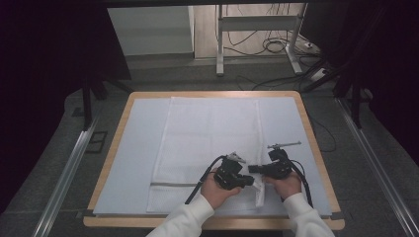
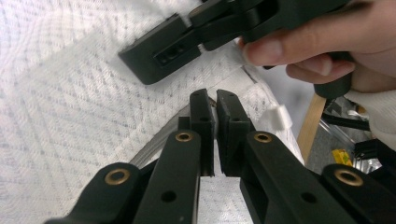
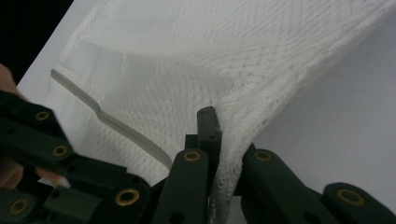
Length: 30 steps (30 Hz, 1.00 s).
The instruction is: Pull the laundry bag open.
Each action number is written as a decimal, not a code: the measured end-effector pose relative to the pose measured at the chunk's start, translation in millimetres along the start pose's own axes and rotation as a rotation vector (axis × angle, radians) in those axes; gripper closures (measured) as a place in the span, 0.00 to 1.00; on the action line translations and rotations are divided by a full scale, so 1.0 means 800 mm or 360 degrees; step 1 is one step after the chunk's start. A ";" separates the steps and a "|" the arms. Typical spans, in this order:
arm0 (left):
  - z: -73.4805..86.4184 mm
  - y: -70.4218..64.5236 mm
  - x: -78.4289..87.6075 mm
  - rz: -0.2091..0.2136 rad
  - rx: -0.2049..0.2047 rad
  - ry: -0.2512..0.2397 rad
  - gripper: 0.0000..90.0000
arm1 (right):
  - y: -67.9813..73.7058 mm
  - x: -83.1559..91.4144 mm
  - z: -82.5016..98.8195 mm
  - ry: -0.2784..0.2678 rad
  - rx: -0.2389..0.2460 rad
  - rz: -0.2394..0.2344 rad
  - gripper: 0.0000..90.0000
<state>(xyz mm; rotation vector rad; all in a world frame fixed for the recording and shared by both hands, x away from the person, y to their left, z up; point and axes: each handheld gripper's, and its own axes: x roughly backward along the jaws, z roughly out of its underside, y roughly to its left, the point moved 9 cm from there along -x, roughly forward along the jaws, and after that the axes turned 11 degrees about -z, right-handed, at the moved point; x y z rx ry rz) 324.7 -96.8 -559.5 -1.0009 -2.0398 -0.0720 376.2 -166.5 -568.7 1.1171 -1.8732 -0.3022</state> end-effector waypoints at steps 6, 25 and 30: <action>0.005 0.006 -0.004 0.0013 0.0033 0.0018 0.96 | 0.001 0.002 0.000 -0.0011 0.0013 -0.0010 0.98; 0.008 0.015 -0.006 0.0018 0.0080 0.0024 0.96 | 0.001 0.005 0.002 -0.0019 0.0046 0.0010 0.98; 0.009 0.016 -0.007 0.0017 0.0084 0.0028 0.96 | 0.001 0.004 0.003 -0.0023 0.0043 0.0013 0.98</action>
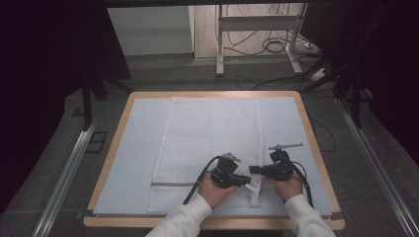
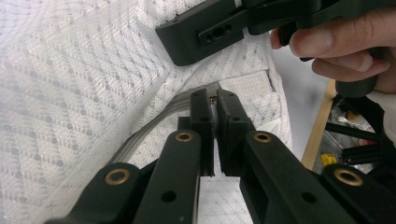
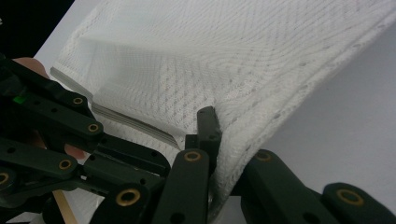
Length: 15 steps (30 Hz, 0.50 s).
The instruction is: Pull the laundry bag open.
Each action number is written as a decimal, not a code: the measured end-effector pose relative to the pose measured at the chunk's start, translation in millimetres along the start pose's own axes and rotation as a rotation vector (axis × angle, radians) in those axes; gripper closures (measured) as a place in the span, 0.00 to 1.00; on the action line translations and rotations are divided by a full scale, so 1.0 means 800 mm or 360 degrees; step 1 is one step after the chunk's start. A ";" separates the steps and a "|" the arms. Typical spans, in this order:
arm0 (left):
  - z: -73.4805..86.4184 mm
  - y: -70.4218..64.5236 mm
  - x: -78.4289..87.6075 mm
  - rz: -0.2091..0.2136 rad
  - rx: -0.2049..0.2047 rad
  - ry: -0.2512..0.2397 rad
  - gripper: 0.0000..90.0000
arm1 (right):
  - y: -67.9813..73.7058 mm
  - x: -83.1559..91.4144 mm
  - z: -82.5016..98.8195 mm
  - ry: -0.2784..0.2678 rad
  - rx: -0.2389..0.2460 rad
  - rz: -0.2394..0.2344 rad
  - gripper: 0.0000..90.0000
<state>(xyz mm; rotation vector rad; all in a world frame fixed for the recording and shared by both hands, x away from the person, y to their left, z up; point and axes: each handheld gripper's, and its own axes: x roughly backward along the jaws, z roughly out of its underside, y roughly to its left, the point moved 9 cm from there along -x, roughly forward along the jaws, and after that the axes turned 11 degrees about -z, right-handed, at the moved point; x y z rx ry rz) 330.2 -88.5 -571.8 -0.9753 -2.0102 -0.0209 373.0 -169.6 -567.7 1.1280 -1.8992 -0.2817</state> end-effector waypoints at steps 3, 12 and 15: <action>0.000 0.002 -0.001 -0.0012 -0.0006 -0.0001 0.96 | 0.001 0.000 0.000 0.0004 0.0003 -0.0001 0.98; 0.003 0.005 -0.004 -0.0032 -0.0009 0.0006 0.96 | 0.001 -0.001 0.001 0.0007 0.0006 0.0006 0.98; 0.004 0.006 -0.005 -0.0039 -0.0004 0.0006 0.96 | 0.001 -0.002 0.001 0.0011 0.0014 0.0009 0.98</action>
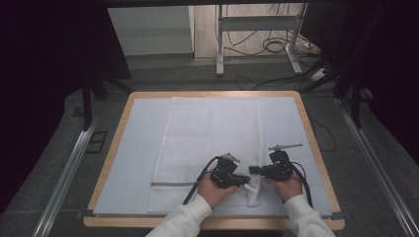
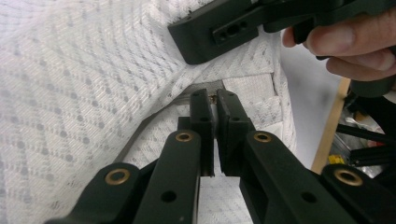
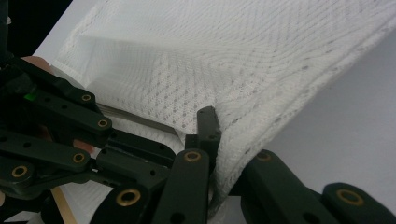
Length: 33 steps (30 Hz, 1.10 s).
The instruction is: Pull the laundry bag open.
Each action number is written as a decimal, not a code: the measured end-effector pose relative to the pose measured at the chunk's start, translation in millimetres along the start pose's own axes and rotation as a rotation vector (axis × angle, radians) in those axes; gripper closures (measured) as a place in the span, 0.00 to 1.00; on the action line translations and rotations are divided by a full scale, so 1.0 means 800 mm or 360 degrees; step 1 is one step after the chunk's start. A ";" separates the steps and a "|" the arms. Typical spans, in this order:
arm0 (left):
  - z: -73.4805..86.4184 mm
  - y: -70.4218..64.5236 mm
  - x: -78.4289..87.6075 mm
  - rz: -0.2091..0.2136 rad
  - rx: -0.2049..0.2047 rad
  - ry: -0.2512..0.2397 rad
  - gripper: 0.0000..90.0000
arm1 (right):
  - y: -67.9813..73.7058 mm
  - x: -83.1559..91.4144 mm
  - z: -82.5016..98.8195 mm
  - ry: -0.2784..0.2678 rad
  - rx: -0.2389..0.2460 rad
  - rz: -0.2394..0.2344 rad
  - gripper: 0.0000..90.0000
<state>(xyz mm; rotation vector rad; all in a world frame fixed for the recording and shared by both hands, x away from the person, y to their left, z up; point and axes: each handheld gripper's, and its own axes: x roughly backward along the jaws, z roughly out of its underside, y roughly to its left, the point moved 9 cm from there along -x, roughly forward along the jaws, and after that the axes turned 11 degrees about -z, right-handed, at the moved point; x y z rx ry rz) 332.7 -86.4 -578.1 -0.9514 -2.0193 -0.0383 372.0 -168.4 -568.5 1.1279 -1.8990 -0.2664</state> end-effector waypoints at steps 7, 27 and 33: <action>0.002 0.005 0.000 -0.0013 0.0006 0.0009 0.96 | -0.001 0.001 0.000 0.0000 0.0002 0.0006 0.98; 0.010 0.019 0.007 -0.0044 0.0034 0.0008 0.96 | -0.004 0.002 -0.002 -0.0023 -0.0017 0.0004 0.98; 0.015 0.026 0.011 -0.0035 0.0056 0.0000 0.96 | -0.007 0.001 -0.002 -0.0035 -0.0029 -0.0001 0.98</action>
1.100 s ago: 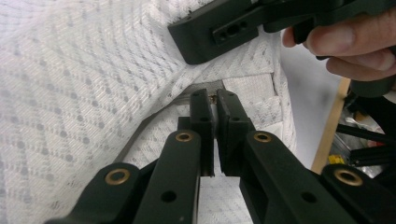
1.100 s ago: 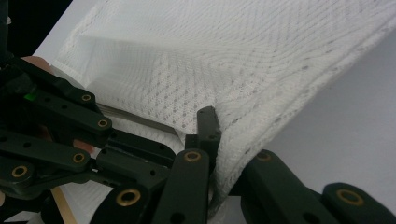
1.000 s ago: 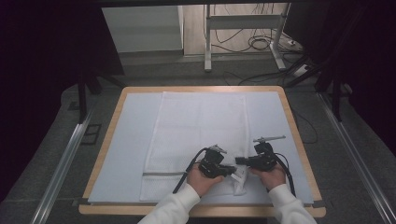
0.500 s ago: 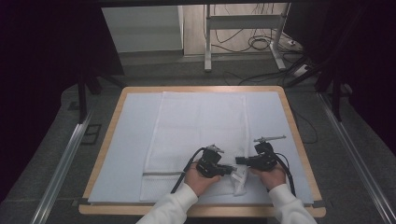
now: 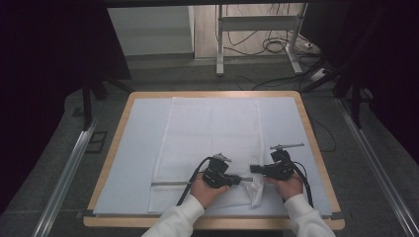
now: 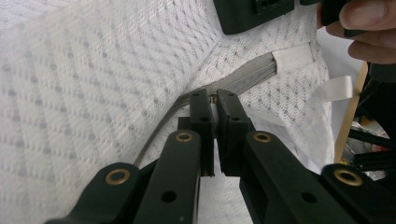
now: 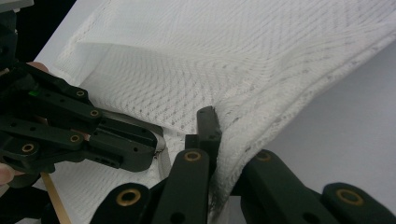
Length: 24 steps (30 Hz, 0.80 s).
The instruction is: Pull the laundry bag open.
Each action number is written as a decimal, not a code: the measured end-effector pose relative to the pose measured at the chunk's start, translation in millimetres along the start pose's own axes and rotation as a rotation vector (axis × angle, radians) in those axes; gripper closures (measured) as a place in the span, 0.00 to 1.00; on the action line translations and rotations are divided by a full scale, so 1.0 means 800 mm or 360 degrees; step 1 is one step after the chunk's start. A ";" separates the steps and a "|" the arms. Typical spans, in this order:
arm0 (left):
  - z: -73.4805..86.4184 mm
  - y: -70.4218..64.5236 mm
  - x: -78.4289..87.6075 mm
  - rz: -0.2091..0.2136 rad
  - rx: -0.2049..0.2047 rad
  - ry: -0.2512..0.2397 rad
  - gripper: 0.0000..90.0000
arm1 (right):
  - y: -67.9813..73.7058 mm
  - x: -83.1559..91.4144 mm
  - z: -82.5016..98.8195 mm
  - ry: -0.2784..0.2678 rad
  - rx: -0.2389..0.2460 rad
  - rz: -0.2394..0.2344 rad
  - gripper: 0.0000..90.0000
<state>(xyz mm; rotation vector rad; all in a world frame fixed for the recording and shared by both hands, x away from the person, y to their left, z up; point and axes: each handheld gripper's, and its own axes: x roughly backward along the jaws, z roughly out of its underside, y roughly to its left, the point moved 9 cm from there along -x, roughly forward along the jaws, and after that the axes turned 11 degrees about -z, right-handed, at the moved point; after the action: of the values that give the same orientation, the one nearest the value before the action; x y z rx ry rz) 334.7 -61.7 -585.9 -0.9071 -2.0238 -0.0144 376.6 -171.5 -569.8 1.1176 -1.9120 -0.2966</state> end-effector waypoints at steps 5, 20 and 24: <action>0.002 0.001 0.002 -0.0002 0.0003 -0.0001 0.96 | 0.000 0.001 0.000 -0.0005 0.0001 0.0002 0.98; 0.006 0.013 0.008 -0.0004 0.0040 -0.0003 0.96 | 0.000 0.000 -0.001 -0.0007 -0.0007 -0.0004 0.98; 0.008 0.014 0.012 0.0003 0.0045 -0.0003 0.96 | 0.003 -0.001 0.000 -0.0004 -0.0001 -0.0007 0.98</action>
<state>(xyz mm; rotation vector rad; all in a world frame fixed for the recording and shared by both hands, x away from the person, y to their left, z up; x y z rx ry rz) 333.6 -46.1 -586.4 -0.8918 -2.0201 0.0159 375.7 -169.4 -568.8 1.1214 -1.9116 -0.3012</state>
